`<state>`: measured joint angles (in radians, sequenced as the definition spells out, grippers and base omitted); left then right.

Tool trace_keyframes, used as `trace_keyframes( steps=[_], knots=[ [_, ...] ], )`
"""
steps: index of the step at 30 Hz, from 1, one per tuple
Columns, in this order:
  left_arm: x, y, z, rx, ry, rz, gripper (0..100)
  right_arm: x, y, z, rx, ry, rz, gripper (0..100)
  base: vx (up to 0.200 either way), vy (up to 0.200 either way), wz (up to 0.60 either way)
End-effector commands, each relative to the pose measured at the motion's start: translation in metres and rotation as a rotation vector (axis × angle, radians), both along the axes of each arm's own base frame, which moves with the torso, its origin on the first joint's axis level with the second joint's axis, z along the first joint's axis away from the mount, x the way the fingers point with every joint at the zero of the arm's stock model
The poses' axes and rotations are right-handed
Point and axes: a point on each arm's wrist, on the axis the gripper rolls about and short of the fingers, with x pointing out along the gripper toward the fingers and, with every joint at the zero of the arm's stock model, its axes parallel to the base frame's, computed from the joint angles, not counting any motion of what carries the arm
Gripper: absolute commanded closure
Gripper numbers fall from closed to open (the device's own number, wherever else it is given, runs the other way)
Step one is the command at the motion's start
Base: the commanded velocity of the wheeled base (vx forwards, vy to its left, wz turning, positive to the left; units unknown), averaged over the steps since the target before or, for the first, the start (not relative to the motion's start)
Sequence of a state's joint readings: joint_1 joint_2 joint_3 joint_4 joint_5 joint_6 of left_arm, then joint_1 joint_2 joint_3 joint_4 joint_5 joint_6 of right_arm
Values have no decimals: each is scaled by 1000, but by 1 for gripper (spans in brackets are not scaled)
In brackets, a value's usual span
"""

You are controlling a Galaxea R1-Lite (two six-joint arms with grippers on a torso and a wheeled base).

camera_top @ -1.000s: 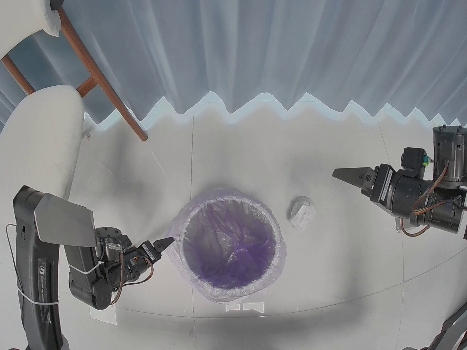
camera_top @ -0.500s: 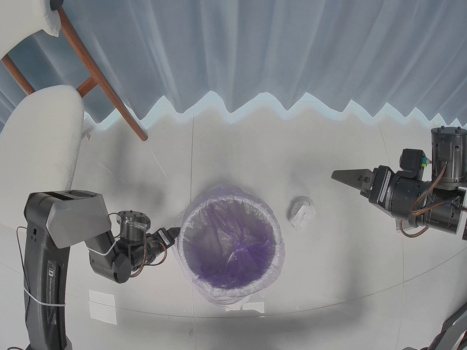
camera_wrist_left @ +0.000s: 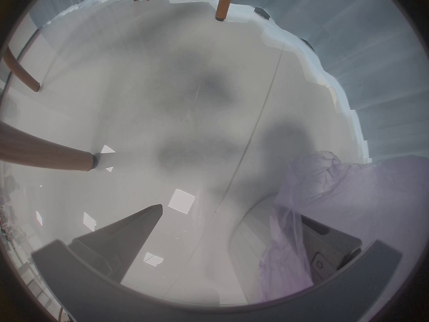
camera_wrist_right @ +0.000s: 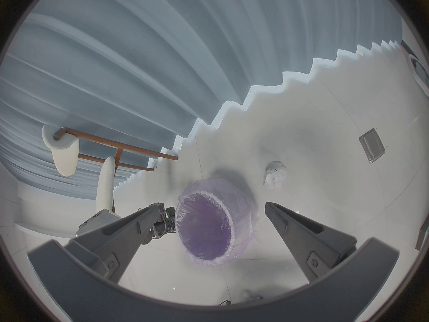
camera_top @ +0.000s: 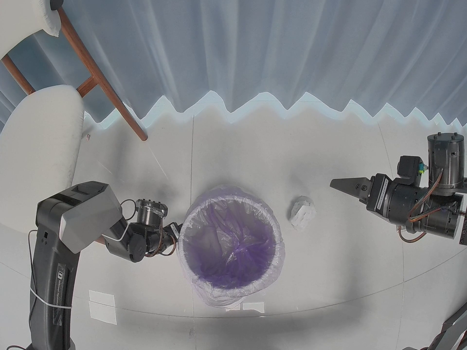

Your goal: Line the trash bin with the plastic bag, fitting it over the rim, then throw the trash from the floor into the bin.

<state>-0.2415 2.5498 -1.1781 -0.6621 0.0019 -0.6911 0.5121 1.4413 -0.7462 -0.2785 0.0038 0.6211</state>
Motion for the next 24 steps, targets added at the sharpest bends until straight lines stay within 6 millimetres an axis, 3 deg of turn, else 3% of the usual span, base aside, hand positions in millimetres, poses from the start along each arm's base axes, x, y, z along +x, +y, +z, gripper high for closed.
trace_keyframes(
  steps=[1, 7, 11, 17, 24],
  knots=[
    [3, -6, -4, 22, 3, 9, 0, 1, 0, -3, -6, 11, -1, 0, 0, 0, 0],
    [-2, -6, 6, 38, -4, 34, 0, 3, 2, -6, -13, 22, -2, 0, 0, 0, 0],
    [-18, 3, 33, 47, -24, 64, 0, 6, 1, -14, -27, 50, -19, 0, 0, 0, 0],
    [-56, 25, 83, 19, -55, 107, 0, 7, 1, -27, -65, 89, -62, 0, 0, 0, 0],
    [-110, 43, 115, -66, -72, 184, 0, 7, -6, -33, -25, 135, -119, 0, 0, 0, 0]
  ],
)
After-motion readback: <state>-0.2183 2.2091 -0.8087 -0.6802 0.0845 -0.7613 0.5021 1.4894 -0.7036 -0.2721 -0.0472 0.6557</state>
